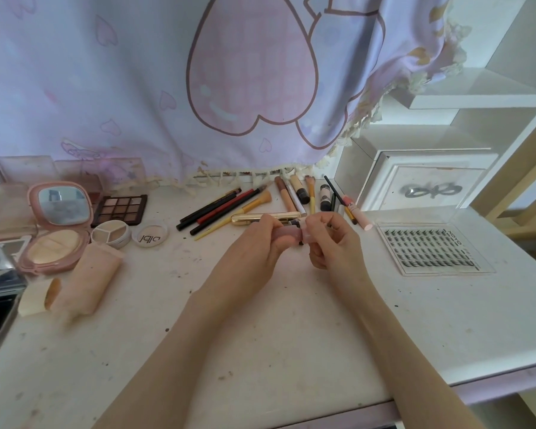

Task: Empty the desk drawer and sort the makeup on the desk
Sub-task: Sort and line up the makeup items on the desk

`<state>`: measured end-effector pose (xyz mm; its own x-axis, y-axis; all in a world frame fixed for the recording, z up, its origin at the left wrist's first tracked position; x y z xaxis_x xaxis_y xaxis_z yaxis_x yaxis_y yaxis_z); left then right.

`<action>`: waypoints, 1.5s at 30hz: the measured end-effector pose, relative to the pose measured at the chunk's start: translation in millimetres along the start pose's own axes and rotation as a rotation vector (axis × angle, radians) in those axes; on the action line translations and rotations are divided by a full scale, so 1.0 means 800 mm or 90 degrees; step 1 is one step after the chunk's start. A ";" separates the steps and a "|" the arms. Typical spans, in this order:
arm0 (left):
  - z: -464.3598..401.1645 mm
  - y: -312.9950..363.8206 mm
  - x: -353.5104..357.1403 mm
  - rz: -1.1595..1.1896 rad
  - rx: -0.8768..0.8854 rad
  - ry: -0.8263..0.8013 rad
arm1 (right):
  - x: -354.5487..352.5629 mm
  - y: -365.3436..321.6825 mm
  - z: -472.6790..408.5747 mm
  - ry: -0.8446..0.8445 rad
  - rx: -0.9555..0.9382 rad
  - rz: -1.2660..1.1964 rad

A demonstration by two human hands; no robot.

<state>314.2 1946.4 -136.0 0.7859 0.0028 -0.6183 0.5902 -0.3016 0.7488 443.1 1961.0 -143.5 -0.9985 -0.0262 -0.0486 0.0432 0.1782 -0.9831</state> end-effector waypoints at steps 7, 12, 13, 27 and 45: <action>0.001 -0.011 -0.010 0.040 -0.017 0.010 | 0.009 -0.018 0.005 -0.042 -0.098 0.059; 0.005 -0.006 0.000 -0.007 -0.009 -0.034 | 0.005 -0.006 0.002 -0.013 -0.042 0.094; 0.005 -0.004 0.000 -0.018 -0.007 -0.032 | 0.004 -0.005 0.002 -0.008 -0.034 0.109; 0.002 -0.011 -0.005 0.036 -0.017 -0.037 | 0.004 -0.010 0.004 -0.020 -0.052 0.061; -0.004 -0.018 0.002 -0.026 0.035 -0.056 | -0.003 -0.015 0.003 0.021 -0.096 0.071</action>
<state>307.2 1953.4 -147.0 0.7408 -0.0661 -0.6685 0.6087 -0.3549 0.7096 445.3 1956.3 -132.2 -0.9885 0.0339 -0.1474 0.1504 0.3240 -0.9340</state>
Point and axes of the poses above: each hand's wrist, its own z-axis away from the middle knuckle, its own x-axis out of the palm, y = z × x, the point moved 8 cm from there along -z, towards the middle knuckle, and after that the axes turned 5 degrees about z, right-handed, at the moved point
